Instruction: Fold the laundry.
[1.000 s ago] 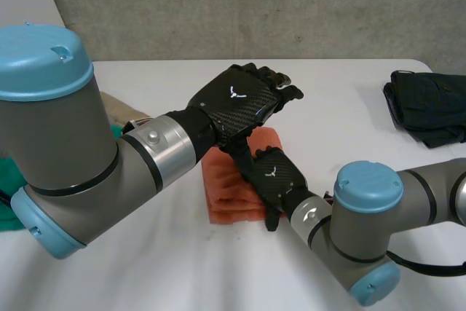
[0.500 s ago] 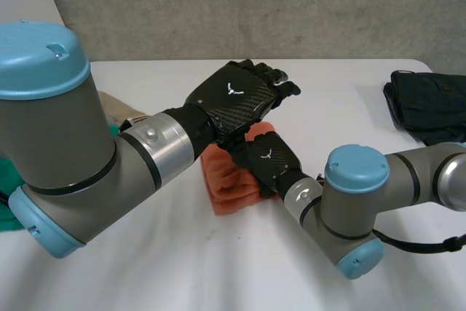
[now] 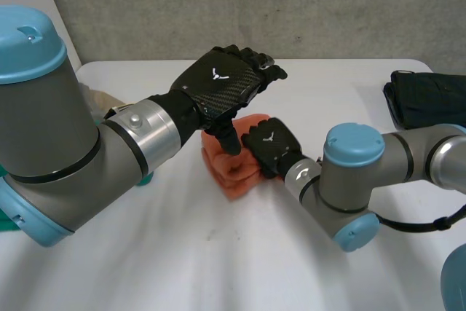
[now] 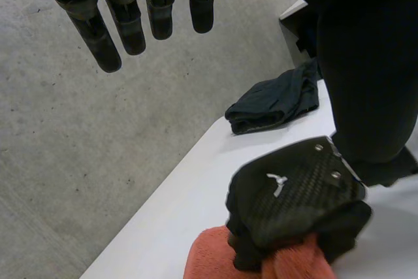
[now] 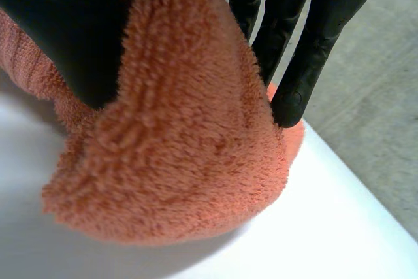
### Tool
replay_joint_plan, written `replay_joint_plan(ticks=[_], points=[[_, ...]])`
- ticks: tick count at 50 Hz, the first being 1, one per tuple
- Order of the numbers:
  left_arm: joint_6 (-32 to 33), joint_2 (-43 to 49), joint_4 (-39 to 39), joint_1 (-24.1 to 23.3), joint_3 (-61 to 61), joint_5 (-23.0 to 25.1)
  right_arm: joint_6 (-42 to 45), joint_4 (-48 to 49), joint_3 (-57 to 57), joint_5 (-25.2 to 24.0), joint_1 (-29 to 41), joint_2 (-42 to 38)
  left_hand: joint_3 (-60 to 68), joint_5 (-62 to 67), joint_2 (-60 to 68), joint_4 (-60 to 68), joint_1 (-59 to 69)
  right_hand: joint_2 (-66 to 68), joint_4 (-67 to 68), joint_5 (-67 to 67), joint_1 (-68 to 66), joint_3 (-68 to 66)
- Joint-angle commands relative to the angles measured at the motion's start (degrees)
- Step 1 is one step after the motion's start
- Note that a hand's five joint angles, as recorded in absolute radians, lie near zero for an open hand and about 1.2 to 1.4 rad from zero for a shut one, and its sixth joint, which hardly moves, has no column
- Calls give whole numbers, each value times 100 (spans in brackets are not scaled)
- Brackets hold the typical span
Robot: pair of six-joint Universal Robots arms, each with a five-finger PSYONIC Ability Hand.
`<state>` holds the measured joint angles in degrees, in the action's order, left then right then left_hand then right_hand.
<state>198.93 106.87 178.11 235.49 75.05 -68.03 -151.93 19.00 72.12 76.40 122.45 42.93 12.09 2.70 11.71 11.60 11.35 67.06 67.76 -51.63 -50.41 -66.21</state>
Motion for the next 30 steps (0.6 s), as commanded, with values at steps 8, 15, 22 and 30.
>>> replay_joint_plan(ticks=[8,15,22,30], points=[[-240,-220,13,331,-52,-149,50,51,-1208,-424,-1029,22,48,-13,86,97,122,1294,1224,-1837,-2959,-1379],[-469,-325,30,454,-69,-150,-47,86,-3085,-679,-2197,-495,48,-13,86,97,122,1294,1224,-1837,-2959,-1379],[-460,-325,39,436,-69,-141,-257,95,-4803,-1004,-3243,-1304,48,-13,86,97,122,1294,1224,-1837,-2959,-1379],[-460,-220,127,392,-61,-158,-1162,857,-4814,-1557,-4324,-1937,48,-13,86,97,122,1294,1224,-1837,-2959,-1379]])
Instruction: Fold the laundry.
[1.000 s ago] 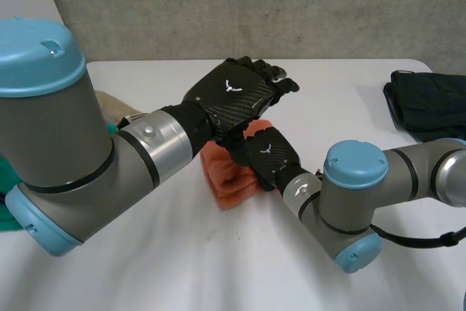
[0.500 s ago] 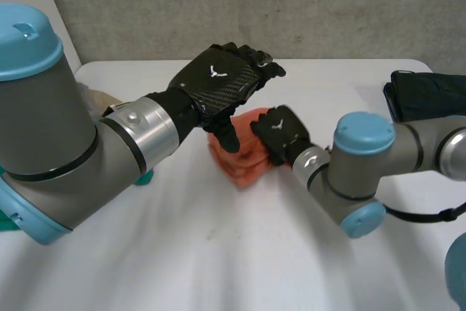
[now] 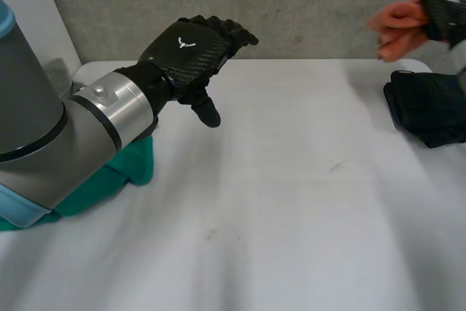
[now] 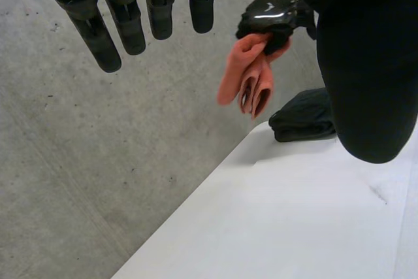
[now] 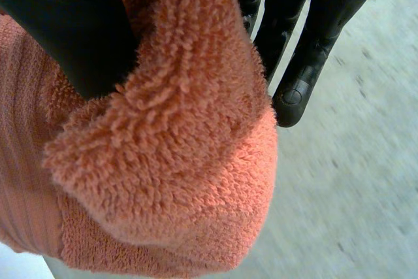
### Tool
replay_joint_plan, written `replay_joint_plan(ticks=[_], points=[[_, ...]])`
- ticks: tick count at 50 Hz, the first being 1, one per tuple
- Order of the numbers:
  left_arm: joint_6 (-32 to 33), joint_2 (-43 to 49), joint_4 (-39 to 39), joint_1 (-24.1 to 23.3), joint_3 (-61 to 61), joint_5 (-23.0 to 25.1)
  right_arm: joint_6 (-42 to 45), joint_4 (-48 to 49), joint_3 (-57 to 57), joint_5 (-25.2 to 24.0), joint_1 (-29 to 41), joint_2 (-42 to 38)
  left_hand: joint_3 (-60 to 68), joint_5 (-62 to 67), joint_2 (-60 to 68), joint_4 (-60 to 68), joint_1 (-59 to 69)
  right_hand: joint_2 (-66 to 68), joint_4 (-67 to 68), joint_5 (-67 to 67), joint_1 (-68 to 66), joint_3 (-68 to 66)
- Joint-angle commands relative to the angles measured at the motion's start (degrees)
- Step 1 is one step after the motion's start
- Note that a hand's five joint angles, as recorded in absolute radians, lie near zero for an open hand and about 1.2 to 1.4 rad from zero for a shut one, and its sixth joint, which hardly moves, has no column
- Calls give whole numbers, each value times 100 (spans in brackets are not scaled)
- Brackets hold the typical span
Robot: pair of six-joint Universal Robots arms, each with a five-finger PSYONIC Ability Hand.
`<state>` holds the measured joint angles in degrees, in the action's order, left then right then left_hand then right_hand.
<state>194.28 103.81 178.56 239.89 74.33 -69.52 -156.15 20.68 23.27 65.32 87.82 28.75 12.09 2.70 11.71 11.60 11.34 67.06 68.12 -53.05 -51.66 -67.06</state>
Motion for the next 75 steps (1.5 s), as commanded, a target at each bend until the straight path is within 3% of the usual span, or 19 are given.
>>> replay_joint_plan(ticks=[1,11,22,23,25,30,37,44,46,49,50,54,59,63,66,73,75], points=[[5,104,100,-47,11,-9,-811,787,150,-502,-950,-563,48,-13,86,97,123,1294,1188,-1695,-2834,-1294],[4,333,109,-214,11,-18,-1057,1772,1819,-1538,-1733,-669,64,4,102,114,140,1294,1188,-1695,-2834,-1294],[5,316,109,-372,29,-106,-1066,2107,2647,-1944,-2014,-343,64,4,102,114,140,1294,1188,-1695,-2834,-1294],[5,316,100,-381,29,-106,-1049,2055,2726,-1918,-2014,-300,48,-13,86,98,123,-1914,-2020,1513,374,1914],[13,307,109,-399,29,-106,-1049,1993,2822,-1865,-2023,-195,48,-13,86,97,123,-5545,-5651,5144,4005,5545],[22,289,109,-416,3,-114,-1075,1493,3516,-1768,-2154,736,48,-13,86,97,123,-5706,-5812,5305,4166,5706],[5,175,109,-452,20,-114,-1014,-228,4475,-1453,-2524,2380,-20,-80,18,30,56,-5706,-5812,5305,4166,5706],[22,-10,240,-338,47,-430,-321,-2269,4159,49,-2876,3128,-20,-80,18,30,56,-5706,-5812,5305,4166,5706],[48,-36,424,-163,47,-893,135,-2280,4106,436,-2858,3320,-20,-80,18,30,56,-5706,-5812,5305,4166,5706],[66,-54,662,145,20,-1431,296,-1885,4255,561,-2622,3558,-37,-97,1,13,39,-5706,-5812,5305,4166,5706],[118,-54,828,381,20,-1737,192,-1509,4430,465,-2194,3794,-37,-97,1,13,39,-5706,-5812,5305,4166,5706],[477,-10,1057,1101,90,-2065,-238,-368,5402,-95,-1227,4427,-53,-114,-15,-4,22,-5706,-5812,5305,4166,5706],[1383,376,970,1841,178,-2066,-644,1242,7055,-923,-706,5131,-53,-114,-15,-4,22,-5706,-5812,5305,4166,5706],[2208,806,795,2438,642,-2039,-680,1658,7856,-1004,-223,5221,231,170,269,281,306,-5706,-5812,5305,4166,5706],[2412,922,777,2720,889,-1987,-618,1650,8113,-995,129,5106,635,574,673,685,710,-5706,-5812,5305,4166,5706],[2474,1396,891,3143,1295,-1547,-469,1536,8264,-924,499,4526,2500,2439,2538,2550,2575,-5706,-5812,5305,4166,5706],[2474,1528,1057,3187,1277,-1556,-311,1360,8193,-924,499,4473,4246,4186,4284,4296,4322,-5706,-5812,5305,4166,5706]])
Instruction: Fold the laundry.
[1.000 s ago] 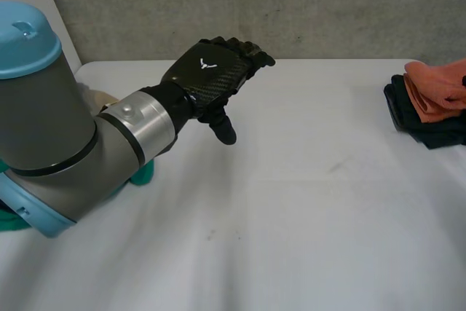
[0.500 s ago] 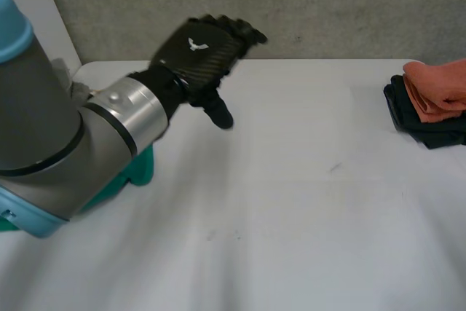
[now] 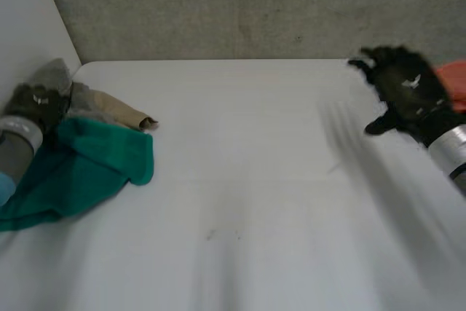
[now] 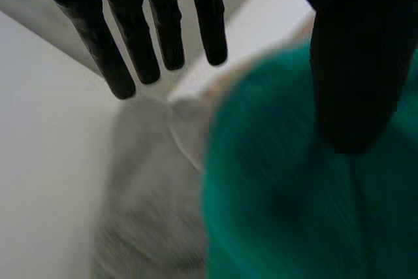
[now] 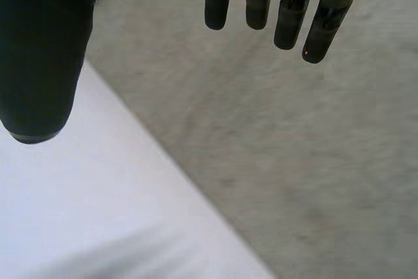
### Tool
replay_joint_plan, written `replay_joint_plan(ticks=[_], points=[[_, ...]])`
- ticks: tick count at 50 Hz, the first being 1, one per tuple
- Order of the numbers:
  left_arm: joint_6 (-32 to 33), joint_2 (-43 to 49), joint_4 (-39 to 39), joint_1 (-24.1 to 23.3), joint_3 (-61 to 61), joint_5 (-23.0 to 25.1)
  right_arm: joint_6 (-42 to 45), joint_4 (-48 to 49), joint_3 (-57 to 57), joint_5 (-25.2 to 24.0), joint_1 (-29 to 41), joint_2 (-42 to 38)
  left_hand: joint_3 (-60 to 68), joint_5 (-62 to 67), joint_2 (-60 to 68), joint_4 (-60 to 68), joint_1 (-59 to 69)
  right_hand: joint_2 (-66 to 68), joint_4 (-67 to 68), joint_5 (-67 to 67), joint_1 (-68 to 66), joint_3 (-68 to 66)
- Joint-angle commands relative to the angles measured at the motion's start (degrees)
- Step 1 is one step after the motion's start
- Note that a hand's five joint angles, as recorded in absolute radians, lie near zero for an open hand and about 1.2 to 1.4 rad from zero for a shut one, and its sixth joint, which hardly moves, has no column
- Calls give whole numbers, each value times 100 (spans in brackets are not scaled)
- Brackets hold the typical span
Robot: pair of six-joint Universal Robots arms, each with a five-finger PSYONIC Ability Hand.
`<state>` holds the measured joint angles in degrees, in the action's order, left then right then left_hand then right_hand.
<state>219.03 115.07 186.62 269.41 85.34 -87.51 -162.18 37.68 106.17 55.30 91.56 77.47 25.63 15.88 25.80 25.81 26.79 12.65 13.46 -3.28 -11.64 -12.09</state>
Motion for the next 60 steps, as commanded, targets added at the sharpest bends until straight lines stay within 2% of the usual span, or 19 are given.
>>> replay_joint_plan(ticks=[1,3,6,10,16,18,19,23,26,27,30,31,37,42,43,47,53,57,60], points=[[-9,428,321,235,167,234,354,-393,-105,78,126,-400,3682,3657,3665,3664,3565,-265,-346,328,164,209],[-18,411,566,156,176,156,511,-568,-158,86,117,-374,5430,5404,5413,5412,5313,-265,-346,328,164,209],[-106,254,796,24,193,32,644,-692,-184,104,117,-356,5437,5412,5420,5419,5321,-265,-346,328,164,209],[-562,-440,999,-660,176,-100,715,-771,-193,209,108,-303,5437,5412,5420,5419,5321,-265,-346,328,164,209],[-2152,-907,937,-2145,-114,-65,671,-771,-228,780,117,-75,5437,5412,5420,5419,5321,-265,-346,328,164,209],[-2565,-846,911,-2602,-245,-56,662,-789,-263,947,117,-40,5437,5412,5420,5419,5321,-265,-346,328,164,209],[-2906,-663,920,-3057,-359,-38,662,-824,-298,1104,117,-31,5437,5412,5420,5419,5321,-265,-346,328,164,209],[-3436,232,964,-4042,-876,-47,671,-947,-377,1404,117,-22,5437,5412,5420,5419,5321,-265,-346,328,164,209],[-3551,779,955,-4414,-1326,-108,662,-1052,-413,1493,117,-31,5437,5412,5420,5419,5321,-265,-346,328,164,209],[-3560,1076,894,-4545,-1588,-117,662,-1079,-413,1493,126,-31,2825,2800,2808,2807,2708,-265,-346,328,164,209],[-3586,1360,841,-4687,-1793,-74,662,-1131,-422,1493,134,-31,-3,-28,-20,-21,-120,-265,-346,328,164,209],[-3630,1378,797,-4800,-1767,-47,662,-1132,-422,1493,143,-39,-1563,-1588,-1580,-1581,-1679,-265,-346,328,164,209],[-3666,1001,727,-4810,-1433,-56,662,-1167,-430,1440,187,-48,-1563,-1588,-1580,-1581,-1679,-265,-346,328,164,209],[-3552,254,525,-4302,-862,-100,662,-1719,-562,1379,205,-57,-1491,-1516,-1508,-1509,-1608,-265,-346,328,164,209],[-3334,-69,394,-3892,-609,-82,671,-1851,-588,1361,222,-66,-1308,-1333,-1324,-1326,-1424,-265,-346,328,164,209],[-2718,-537,208,-3256,-335,-73,671,-2878,-825,1186,477,-101,-1255,-1281,-1272,-1274,-1372,-265,-346,328,164,209],[-1156,-328,-274,-2422,-229,-3,609,-4451,-1238,1141,916,-258,-1104,-1129,-1121,-1122,-1221,-265,-346,328,164,209],[-364,136,-635,-2025,-334,119,495,-4621,-1257,1159,1179,-504,-1087,-1113,-1104,-1105,-1204,-265,-346,328,164,209],[-142,524,-741,-1945,-491,348,425,-4603,-1239,1194,1373,-698,-1003,-1029,-1020,-1022,-1120,-265,-346,328,164,209]])
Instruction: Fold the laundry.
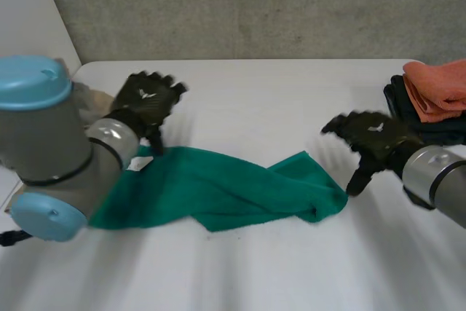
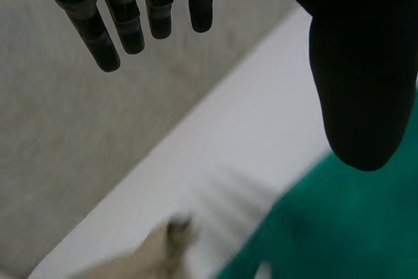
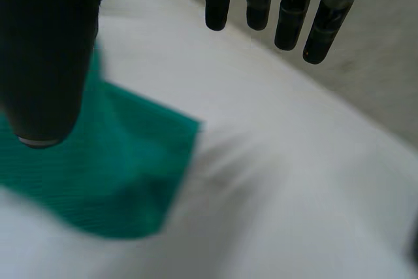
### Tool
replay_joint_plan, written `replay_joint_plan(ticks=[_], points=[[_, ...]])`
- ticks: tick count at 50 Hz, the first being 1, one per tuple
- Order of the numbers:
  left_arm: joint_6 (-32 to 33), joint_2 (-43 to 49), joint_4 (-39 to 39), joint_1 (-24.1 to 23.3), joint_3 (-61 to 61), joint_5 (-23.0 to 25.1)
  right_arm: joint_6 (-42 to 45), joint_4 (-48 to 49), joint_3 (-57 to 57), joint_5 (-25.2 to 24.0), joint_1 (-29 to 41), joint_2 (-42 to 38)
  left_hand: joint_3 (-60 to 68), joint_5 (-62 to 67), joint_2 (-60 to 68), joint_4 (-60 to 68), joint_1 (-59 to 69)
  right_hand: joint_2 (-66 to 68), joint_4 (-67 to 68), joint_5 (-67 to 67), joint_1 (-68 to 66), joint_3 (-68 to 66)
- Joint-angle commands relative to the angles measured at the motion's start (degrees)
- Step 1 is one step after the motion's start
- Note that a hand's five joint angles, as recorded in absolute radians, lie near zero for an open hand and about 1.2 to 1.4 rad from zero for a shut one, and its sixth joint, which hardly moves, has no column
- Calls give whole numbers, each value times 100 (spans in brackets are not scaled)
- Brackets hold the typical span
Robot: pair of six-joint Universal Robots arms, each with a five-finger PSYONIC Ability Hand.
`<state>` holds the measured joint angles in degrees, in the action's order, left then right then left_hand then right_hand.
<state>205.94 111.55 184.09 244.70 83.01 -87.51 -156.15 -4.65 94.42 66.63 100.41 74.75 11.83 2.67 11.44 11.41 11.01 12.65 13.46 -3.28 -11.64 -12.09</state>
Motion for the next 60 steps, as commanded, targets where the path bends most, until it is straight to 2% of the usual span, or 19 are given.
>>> replay_joint_plan(ticks=[1,6,12,14,15,16,18,21,27,30,38,43,47,53,57,60], points=[[1185,1095,-540,570,-433,514,-231,-327,-37,122,567,-583,410,326,449,452,492,-265,-346,328,164,209],[1176,1624,-628,649,-882,999,-399,60,59,324,673,-971,695,611,734,737,777,298,217,-235,-399,-354],[1194,2116,-831,711,-1348,1114,-425,894,235,693,752,-1235,1687,1604,1726,1729,1770,1556,1475,-1493,-1657,-1613],[1194,2257,-857,711,-1489,1114,-425,1009,244,764,752,-1261,2811,2727,2850,2853,2893,2246,2165,-2183,-2347,-2302],[1194,2292,-857,711,-1515,1105,-416,1044,244,790,752,-1261,3215,3132,3254,3257,3297,2816,2735,-2753,-2917,-2872],[1194,2327,-857,711,-1559,1105,-416,1106,253,808,761,-1261,4085,4002,4124,4127,4167,4453,4373,-4390,-4554,-4510],[1185,2354,-848,693,-1594,1114,-408,1133,262,791,761,-1244,5048,4965,5087,5090,5131,6723,6642,-6660,-6824,-6780],[1176,2354,-831,632,-1656,1105,-311,1194,244,782,787,-1200,6764,6680,6803,6806,6846,6735,6654,-6672,-6836,-6791],[1124,2258,-586,500,-1752,965,-92,1396,34,808,857,-1113,6817,6733,6856,6859,6899,6735,6654,-6672,-6836,-6791],[1071,2126,-120,456,-1919,745,75,1536,-247,843,901,-1059,6817,6733,6856,6859,6899,6735,6654,-6672,-6836,-6791],[1062,1748,1452,368,-2728,-186,849,1914,-1846,1159,928,-1226,6817,6733,6856,6859,6899,6735,6654,-6672,-6836,-6791],[1010,1125,2953,263,-2913,-704,876,3442,-2866,1309,928,-1244,6817,6733,6856,6859,6899,6735,6654,-6672,-6836,-6791],[957,685,3572,104,-2554,-741,849,4094,-3148,1257,937,-1191,6817,6733,6856,6859,6899,6735,6654,-6672,-6836,-6791],[948,158,3687,60,-1517,-732,779,3893,-3017,1204,919,-981,6817,6733,6856,6859,6899,6735,6654,-6672,-6836,-6791],[948,-177,3678,60,-419,-714,831,3279,-2447,958,866,-822,6817,6733,6856,6859,6899,6735,6654,-6672,-6836,-6791],[948,-362,3669,51,504,-706,919,2243,-1937,843,867,-647,6817,6733,6856,6859,6899,6735,6654,-6672,-6836,-6791]])
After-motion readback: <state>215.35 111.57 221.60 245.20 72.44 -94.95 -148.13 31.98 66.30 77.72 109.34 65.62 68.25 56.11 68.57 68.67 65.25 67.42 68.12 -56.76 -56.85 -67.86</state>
